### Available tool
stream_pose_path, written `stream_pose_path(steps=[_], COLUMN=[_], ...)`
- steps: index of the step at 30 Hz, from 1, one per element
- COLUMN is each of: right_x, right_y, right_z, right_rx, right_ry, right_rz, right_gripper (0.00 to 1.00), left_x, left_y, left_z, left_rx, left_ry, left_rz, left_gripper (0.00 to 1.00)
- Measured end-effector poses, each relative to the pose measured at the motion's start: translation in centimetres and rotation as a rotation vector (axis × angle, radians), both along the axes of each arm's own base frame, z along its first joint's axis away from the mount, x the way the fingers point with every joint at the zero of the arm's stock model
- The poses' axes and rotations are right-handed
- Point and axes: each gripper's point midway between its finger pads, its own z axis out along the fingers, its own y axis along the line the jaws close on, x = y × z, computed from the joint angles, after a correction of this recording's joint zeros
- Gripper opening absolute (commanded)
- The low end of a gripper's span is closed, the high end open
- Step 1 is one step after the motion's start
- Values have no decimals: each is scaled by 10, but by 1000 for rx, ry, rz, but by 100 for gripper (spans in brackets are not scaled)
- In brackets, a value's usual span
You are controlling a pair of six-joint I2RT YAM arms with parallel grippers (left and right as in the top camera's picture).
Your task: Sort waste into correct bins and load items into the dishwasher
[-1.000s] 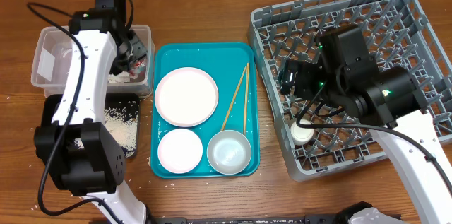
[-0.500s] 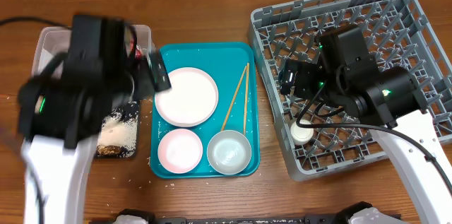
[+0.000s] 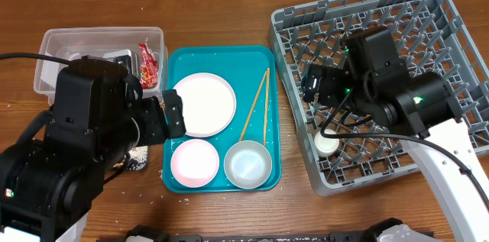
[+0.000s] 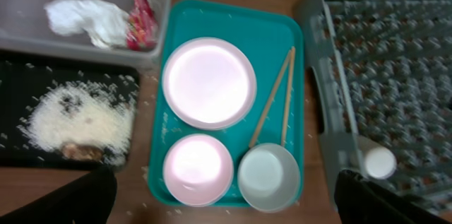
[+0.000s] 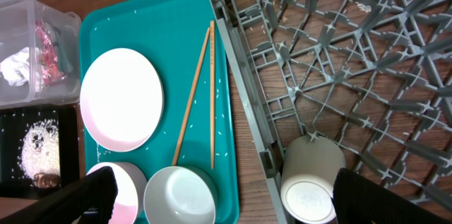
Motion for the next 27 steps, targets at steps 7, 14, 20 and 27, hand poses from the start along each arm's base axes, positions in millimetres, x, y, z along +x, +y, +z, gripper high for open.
stream_pose_path(steps=[7, 14, 20, 27], right_x=[0, 0, 0, 0], right_y=[0, 0, 0, 0], right_z=[0, -1, -2, -2], right_rx=[0, -1, -3, -2], right_ry=[0, 4, 5, 6], right_rz=[-1, -1, -1, 0], right_gripper=[100, 100, 100, 100], left_x=[35, -4, -24, -28], left_y=[24, 60, 62, 53], left_z=[36, 1, -49, -99], left_rx=[46, 63, 68, 44], left_ry=[-332, -526, -630, -744], left_rz=[81, 155, 142, 92], left_gripper=[100, 100, 100, 100])
